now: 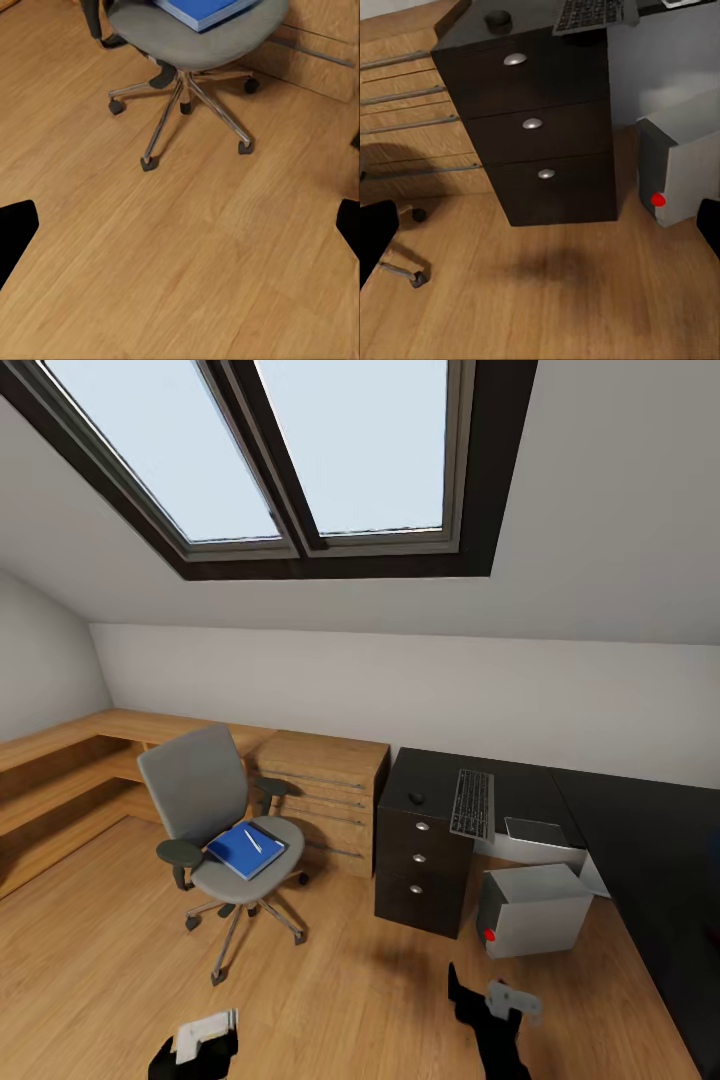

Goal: In the bedroom, organize the workspace by keeping the computer under the desk, ensuring the monitor is on the desk, placing the keyboard on the desk next to the monitor, placing the mouse on the desk next to the keyboard, moving the folder from the swivel chair onto the desk next to the mouse, stacking the notebook on top of the folder with the pen on top of the notebook, and positioning the swivel chair next to the desk.

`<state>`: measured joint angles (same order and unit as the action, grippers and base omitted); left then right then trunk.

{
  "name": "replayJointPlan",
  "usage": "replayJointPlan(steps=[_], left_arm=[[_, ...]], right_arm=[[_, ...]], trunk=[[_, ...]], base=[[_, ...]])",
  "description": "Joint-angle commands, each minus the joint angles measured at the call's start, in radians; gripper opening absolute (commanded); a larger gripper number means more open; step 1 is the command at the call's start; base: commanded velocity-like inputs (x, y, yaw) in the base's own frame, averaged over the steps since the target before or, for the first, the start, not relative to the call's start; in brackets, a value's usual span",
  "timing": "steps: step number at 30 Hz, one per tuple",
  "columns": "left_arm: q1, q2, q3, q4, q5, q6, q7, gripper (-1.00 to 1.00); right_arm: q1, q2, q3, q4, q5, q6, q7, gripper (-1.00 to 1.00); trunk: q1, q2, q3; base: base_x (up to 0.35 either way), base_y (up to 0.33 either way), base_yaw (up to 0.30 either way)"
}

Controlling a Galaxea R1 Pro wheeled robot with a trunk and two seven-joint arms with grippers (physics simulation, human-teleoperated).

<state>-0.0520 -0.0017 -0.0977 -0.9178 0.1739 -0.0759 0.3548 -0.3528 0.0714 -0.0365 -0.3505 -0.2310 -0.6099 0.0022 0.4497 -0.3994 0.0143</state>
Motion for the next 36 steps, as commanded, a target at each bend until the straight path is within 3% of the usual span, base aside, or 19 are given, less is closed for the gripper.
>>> replayJointPlan(steps=[1, 2, 3, 6, 7, 8, 14, 15, 19, 20, 24, 30, 36], left_arm=[[0.000, 0.001, -0.003, -0.037, 0.012, 0.036, 0.006, 1.00], [0.000, 0.001, -0.004, -0.073, 0.012, 0.077, 0.006, 1.00], [0.000, 0.001, -0.003, -0.145, 0.013, 0.161, 0.006, 1.00], [0.000, 0.001, -0.003, -0.253, 0.014, 0.277, 0.007, 1.00], [0.001, 0.002, -0.002, -0.352, 0.015, 0.364, 0.007, 1.00], [0.001, 0.002, -0.003, -0.412, 0.015, 0.406, 0.007, 1.00], [0.001, 0.002, 0.000, -0.550, 0.021, 0.491, 0.007, 1.00], [0.001, 0.003, 0.002, -0.581, 0.029, 0.515, 0.007, 1.00], [0.001, 0.003, 0.001, -0.655, 0.063, 0.561, 0.007, 1.00], [0.001, 0.004, 0.003, -0.679, 0.071, 0.571, 0.007, 1.00], [0.001, 0.009, 0.006, -0.672, 0.075, 0.574, 0.007, 1.00], [0.001, 0.010, 0.029, -0.657, 0.076, 0.573, 0.006, 1.00], [0.001, 0.008, 0.037, -0.650, 0.076, 0.572, 0.006, 1.00]], right_arm=[[0.000, 0.000, -0.004, -0.033, 0.001, 0.021, -0.005, 1.00], [0.000, 0.000, -0.004, -0.068, 0.001, 0.048, -0.013, 1.00], [0.000, 0.000, -0.005, -0.147, 0.001, 0.119, -0.032, 1.00], [0.000, -0.001, -0.006, -0.279, 0.001, 0.252, -0.066, 1.00], [0.000, -0.002, -0.007, -0.407, 0.000, 0.408, -0.094, 1.00], [0.000, -0.003, -0.007, -0.486, 0.000, 0.517, -0.107, 1.00], [0.000, -0.002, -0.008, -0.713, -0.001, 0.836, -0.159, 1.00], [0.000, -0.001, -0.008, -0.786, -0.002, 0.934, -0.191, 1.00], [0.000, 0.000, -0.007, -0.965, -0.015, 1.161, -0.307, 1.00], [0.001, 0.001, -0.009, -1.009, -0.036, 1.209, -0.335, 1.00], [0.001, 0.000, -0.009, -1.002, -0.072, 1.225, -0.347, 1.00], [0.002, 0.000, -0.008, -0.965, -0.080, 1.226, -0.349, 1.00], [0.002, 0.001, 0.020, -0.934, -0.082, 1.216, -0.350, 1.00]], trunk=[[0.000, -0.001, -0.001], [0.000, -0.001, -0.001], [0.000, -0.001, -0.001], [0.000, -0.001, -0.001], [0.000, -0.001, -0.001], [0.000, -0.001, -0.001], [0.000, -0.001, -0.001], [0.000, -0.001, -0.001], [0.000, -0.001, -0.001], [0.000, -0.001, -0.001], [0.000, -0.001, -0.001], [0.000, -0.001, -0.001], [0.000, -0.001, -0.001]], base=[[0.000, 0.000, 0.000], [0.000, 0.000, 0.000], [0.000, 0.000, 0.000], [0.000, 0.000, 0.000], [0.000, 0.000, 0.000], [0.000, 0.000, 0.000], [0.000, 0.000, 0.000], [0.000, 0.000, 0.000], [0.000, 0.000, 0.000], [0.000, 0.000, 0.000], [0.000, 0.000, 0.000], [0.000, 0.000, 0.000], [0.000, 0.000, 0.000]])
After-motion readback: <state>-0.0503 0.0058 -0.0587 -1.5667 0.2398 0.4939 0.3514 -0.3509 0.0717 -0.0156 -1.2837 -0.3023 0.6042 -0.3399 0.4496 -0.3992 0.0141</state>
